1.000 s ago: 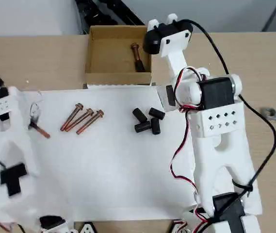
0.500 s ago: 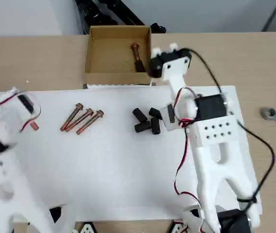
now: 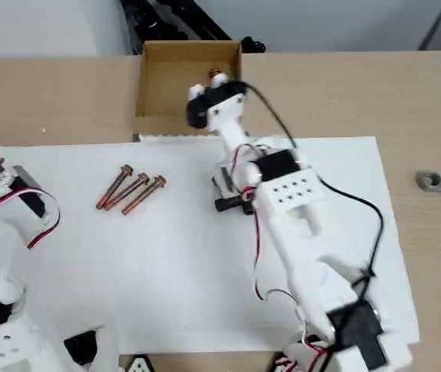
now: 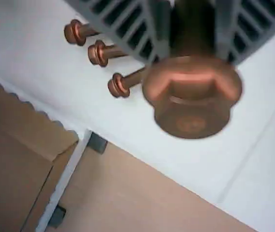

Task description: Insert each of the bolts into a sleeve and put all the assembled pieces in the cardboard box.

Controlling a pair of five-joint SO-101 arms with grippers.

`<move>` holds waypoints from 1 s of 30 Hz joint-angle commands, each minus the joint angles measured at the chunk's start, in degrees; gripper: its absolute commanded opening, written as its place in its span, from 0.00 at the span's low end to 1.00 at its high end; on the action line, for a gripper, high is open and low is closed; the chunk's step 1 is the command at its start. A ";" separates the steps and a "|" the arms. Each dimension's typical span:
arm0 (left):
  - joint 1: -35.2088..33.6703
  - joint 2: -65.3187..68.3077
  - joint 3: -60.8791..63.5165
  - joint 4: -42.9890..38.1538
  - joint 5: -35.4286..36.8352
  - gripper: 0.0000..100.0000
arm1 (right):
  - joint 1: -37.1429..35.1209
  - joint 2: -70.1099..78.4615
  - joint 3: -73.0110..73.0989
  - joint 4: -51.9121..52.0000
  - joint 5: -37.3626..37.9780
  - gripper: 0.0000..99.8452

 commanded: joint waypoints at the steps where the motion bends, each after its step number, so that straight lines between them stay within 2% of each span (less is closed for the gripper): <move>1: -0.18 -1.23 0.92 -0.35 -0.44 0.01 | -1.01 3.38 -6.15 -1.36 0.09 0.05; 16: -0.26 -0.97 1.54 -0.35 -1.41 0.01 | -0.92 25.36 -21.36 2.68 0.00 0.05; 26: -0.35 -0.97 1.54 -0.18 -1.41 0.01 | -0.75 30.02 -24.26 3.30 0.00 0.05; 30: -0.35 -0.97 1.54 -0.09 -1.41 0.01 | -0.31 29.23 -24.62 6.99 0.00 0.05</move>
